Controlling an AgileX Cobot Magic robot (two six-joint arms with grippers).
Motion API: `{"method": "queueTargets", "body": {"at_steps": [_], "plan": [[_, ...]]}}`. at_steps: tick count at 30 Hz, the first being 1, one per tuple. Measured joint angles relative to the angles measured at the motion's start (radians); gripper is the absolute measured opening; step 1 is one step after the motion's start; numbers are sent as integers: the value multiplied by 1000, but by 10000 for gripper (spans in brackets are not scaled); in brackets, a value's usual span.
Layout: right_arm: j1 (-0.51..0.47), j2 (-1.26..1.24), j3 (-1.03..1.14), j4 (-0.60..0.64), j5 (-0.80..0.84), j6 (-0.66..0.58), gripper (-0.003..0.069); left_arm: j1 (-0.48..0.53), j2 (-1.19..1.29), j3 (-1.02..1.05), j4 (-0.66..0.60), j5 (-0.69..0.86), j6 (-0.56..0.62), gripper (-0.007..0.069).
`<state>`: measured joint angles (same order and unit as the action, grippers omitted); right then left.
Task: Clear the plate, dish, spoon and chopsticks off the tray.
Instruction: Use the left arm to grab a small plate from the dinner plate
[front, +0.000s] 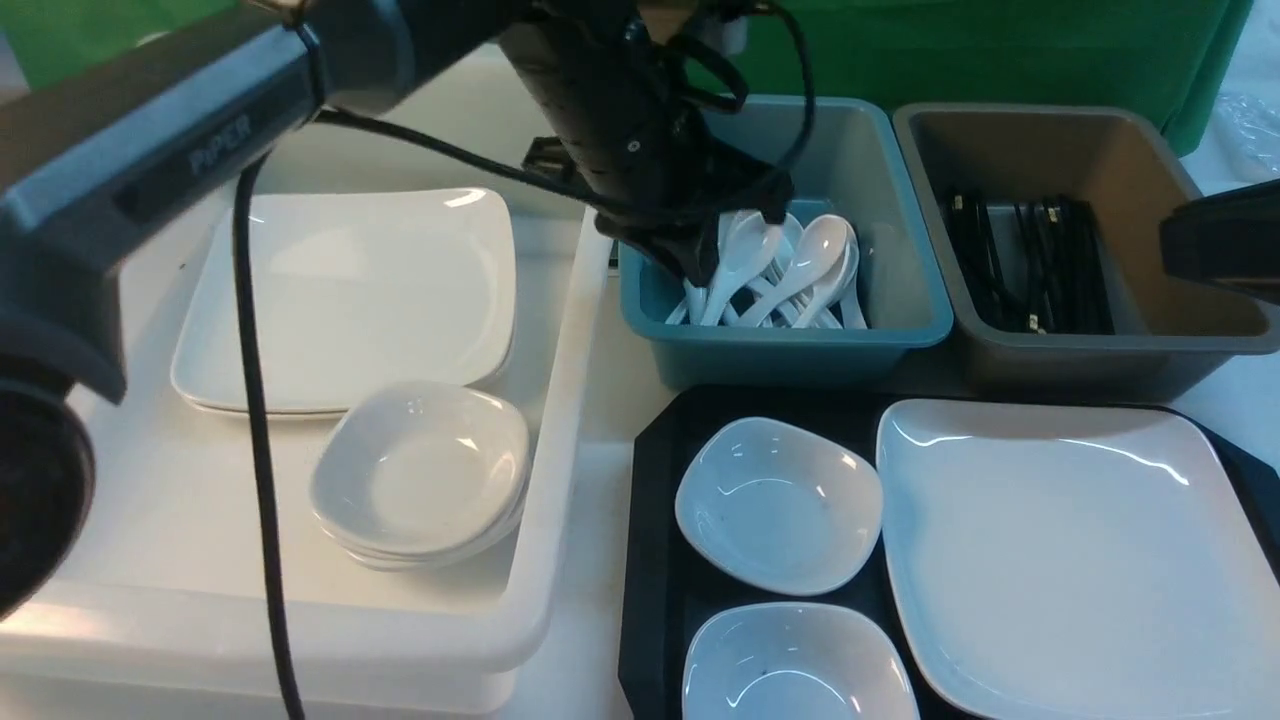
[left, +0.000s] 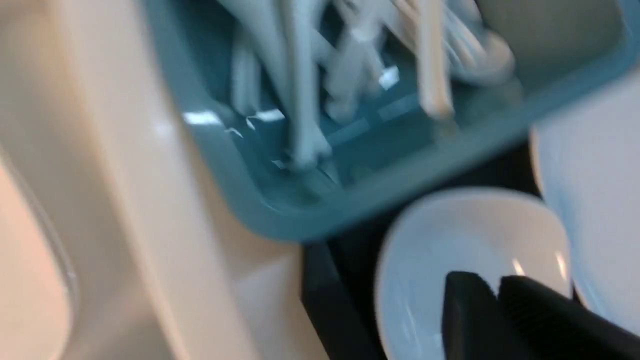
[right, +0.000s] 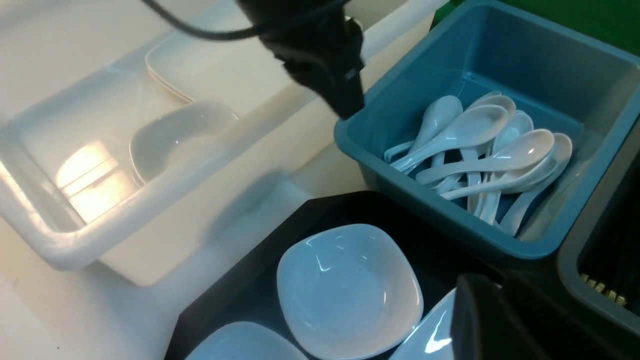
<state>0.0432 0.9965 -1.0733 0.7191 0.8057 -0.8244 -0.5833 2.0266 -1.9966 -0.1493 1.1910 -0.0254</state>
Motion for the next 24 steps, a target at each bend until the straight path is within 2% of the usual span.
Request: {"method": "queueTargets", "body": {"at_steps": [2,6,13,16,19,22,24], "plan": [[0,0,0,0,1,0,90,-33,-20,35,1,8,13,21],[0,0,0,1,23,9,90,-166,-78,206,14,24,18,2],[0,0,0,2,77,19,91,-261,-68,371,36,27,-43,30],[0,0,0,2,160,5,91,-276,-68,401,70,-2,-68,90],[0,0,0,-13,268,4,90,-275,-64,410,120,-21,-86,213],[0,0,0,-54,352,71,71,-275,-52,410,144,-29,-88,321],[1,-1,1,-129,357,170,37,-275,-26,410,149,-36,-90,415]]}}
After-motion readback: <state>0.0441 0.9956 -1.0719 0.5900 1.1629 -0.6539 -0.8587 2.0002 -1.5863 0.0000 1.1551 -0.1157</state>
